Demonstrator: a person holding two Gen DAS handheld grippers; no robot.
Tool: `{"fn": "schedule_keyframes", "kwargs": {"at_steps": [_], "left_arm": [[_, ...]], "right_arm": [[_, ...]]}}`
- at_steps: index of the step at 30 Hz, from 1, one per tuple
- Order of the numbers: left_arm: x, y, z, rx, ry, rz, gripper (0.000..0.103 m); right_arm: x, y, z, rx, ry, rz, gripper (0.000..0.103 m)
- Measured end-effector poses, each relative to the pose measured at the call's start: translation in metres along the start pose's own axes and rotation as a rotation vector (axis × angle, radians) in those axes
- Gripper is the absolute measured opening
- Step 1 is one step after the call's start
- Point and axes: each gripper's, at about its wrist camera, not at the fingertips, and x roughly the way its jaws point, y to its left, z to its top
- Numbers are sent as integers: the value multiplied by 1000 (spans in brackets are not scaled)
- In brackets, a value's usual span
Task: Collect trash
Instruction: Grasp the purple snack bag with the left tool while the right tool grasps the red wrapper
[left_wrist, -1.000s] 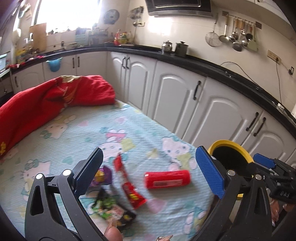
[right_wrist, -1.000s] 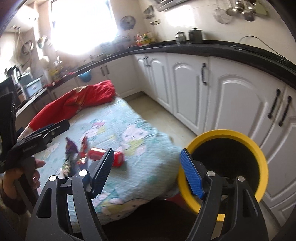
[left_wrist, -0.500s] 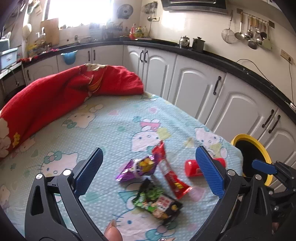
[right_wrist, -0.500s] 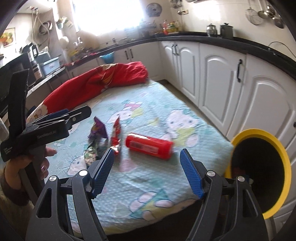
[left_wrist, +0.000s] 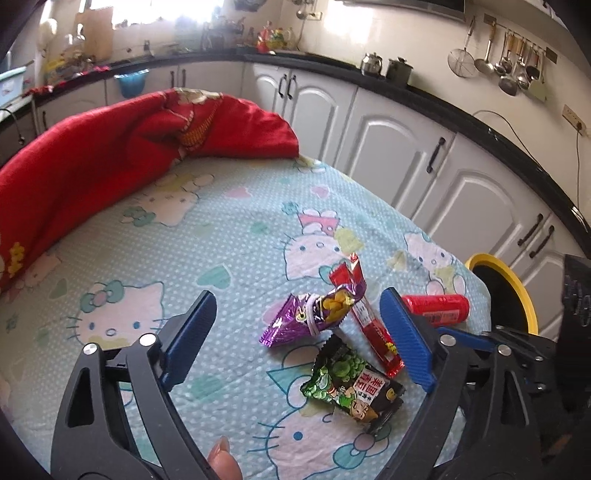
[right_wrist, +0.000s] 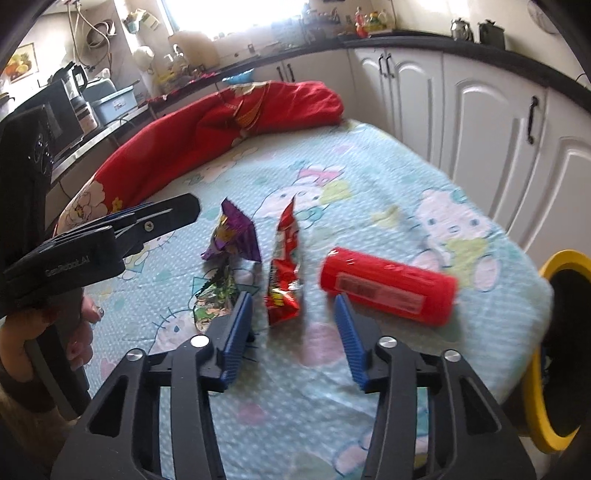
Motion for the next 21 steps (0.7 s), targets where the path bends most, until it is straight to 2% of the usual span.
{"fn": "schedule_keyframes", "kwargs": {"at_steps": [5,7,13,14,18,19,21], "left_arm": [[15,0,-1,19,42,-36,79],[23,-2,-1,34,60,-43,78],[45,-4,1,44,106,-55,74],[49,-5,1,47,113,-53,66],[59,-6,-2,50,139,-52,49],[61,-6,-3,53,145,-46,38],[62,-6,-5,54,145,-41,35]], "right_arm": [[18,-2,0,9,27,-2,34],[24,-5,-1,21,40,1,25],[23,-10,-6,17,37,8,19],[22,-11,-6,17,38,9,19],[19,-11,-9,16,42,17,18],[18,-12,-9,16,42,18,18],[16,-12,-10,16,40,20,18]]}}
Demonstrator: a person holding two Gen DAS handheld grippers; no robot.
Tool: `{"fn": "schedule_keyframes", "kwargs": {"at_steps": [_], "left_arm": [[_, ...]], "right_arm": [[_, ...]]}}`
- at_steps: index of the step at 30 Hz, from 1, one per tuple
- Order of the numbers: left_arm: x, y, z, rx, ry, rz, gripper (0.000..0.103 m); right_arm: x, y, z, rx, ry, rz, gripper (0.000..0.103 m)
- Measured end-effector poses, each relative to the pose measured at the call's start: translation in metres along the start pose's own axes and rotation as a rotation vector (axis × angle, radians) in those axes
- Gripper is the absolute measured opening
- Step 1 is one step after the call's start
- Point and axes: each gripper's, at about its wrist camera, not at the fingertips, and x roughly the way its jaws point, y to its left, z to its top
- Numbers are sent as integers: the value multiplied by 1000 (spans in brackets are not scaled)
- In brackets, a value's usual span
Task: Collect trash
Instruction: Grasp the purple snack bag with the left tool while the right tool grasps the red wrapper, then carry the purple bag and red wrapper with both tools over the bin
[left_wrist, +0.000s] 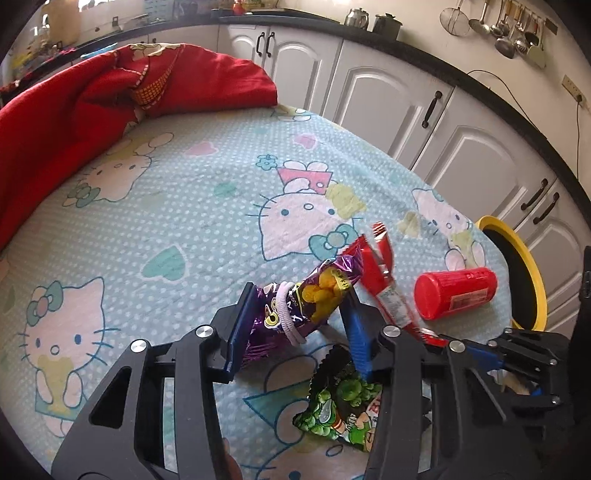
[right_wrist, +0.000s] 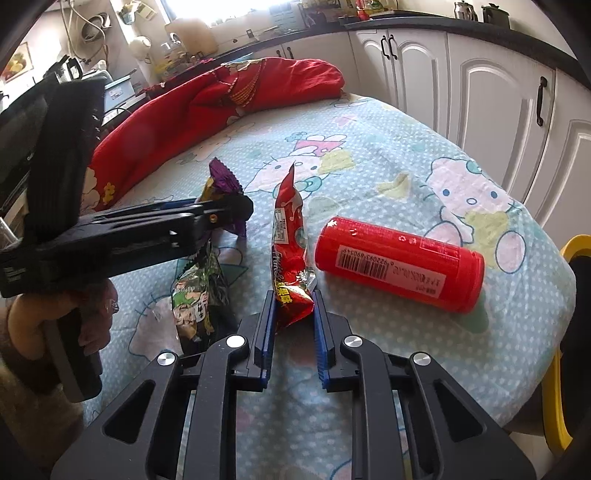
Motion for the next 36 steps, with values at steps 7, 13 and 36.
{"fn": "schedule_keyframes", "kwargs": {"at_steps": [7,13,36], "left_arm": [[-10,-1,-1,-1,-18,22,18],[-35,-15,4,20,-81,28,18],[-85,-118,26,159,-226,-77,18]], "right_arm": [[-16,4,-1,-19,-26,14,18],[-40,5,0,-32,-68,25,18],[-127,-67,-2,47,-202,-90,9]]}}
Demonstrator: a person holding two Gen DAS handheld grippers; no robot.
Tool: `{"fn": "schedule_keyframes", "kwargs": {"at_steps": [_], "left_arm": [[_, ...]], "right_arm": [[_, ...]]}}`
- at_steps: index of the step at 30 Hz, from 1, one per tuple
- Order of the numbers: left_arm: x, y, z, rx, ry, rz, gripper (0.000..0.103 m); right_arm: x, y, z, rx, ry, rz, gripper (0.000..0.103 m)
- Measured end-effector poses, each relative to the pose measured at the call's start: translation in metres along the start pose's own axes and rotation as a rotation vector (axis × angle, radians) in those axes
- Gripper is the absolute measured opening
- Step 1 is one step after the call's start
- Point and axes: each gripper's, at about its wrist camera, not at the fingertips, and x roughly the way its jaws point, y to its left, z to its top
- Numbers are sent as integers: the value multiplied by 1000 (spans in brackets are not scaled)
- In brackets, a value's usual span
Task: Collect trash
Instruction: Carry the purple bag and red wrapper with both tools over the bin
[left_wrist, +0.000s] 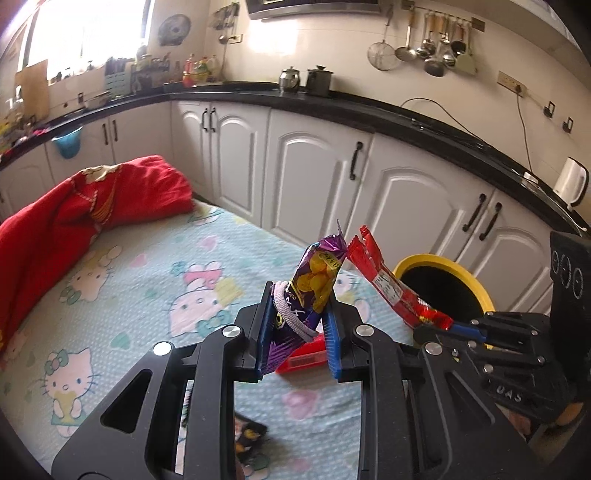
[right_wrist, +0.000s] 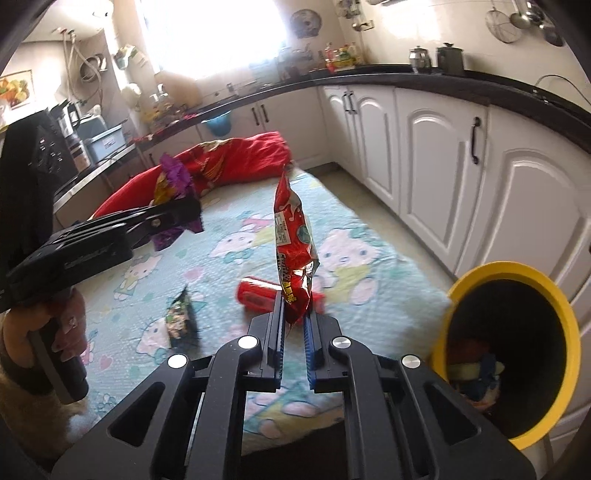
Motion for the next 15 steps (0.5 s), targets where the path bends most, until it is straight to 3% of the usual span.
{"fn": "schedule_keyframes", "kwargs": {"at_steps": [15], "left_arm": [[30,-71,15,74,10,-113,18]], "right_arm": [[-41,-73,-10,110,-55,-126,8]]}}
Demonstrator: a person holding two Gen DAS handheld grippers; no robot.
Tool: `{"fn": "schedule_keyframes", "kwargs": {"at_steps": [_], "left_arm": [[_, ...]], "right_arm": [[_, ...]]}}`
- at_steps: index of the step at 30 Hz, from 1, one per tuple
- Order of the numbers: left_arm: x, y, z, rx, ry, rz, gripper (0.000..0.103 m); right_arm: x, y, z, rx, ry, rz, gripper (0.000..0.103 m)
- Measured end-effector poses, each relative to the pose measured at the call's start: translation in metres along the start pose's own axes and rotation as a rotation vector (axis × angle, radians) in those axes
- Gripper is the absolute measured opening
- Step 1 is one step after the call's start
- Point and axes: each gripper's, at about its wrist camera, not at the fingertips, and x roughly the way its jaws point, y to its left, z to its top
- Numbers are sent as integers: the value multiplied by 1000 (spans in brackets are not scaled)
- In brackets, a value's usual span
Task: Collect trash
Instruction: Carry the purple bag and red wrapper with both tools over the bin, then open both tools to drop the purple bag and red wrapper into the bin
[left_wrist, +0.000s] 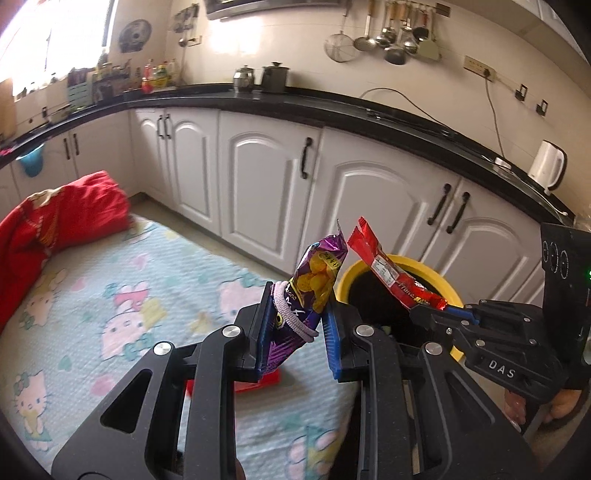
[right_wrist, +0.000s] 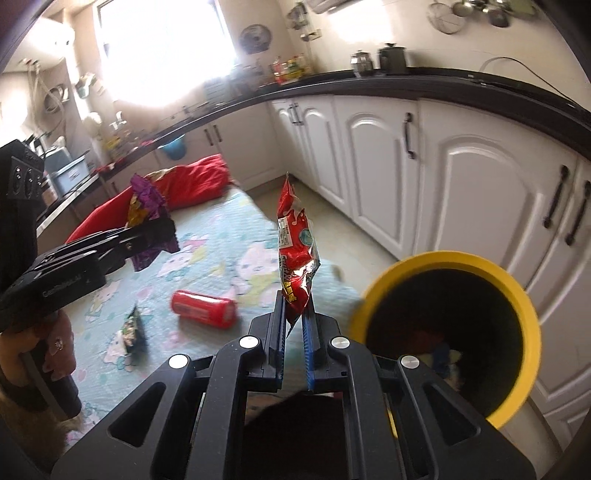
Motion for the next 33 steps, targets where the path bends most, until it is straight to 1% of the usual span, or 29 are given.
{"fn": "schedule_keyframes", "kwargs": {"at_steps": [8,18,33], "left_arm": [[19,-37,5,44,11,-54,18],[40,-69,7,80,30,-102,18],[77,-98,-1,113,88,-146,18]], "right_arm": [[-17,-43,-7,71,-24,-62,8],[-27,-83,-18,153,-33,-114,8],[-18,-121,-36,234,-3,-153,8]]}}
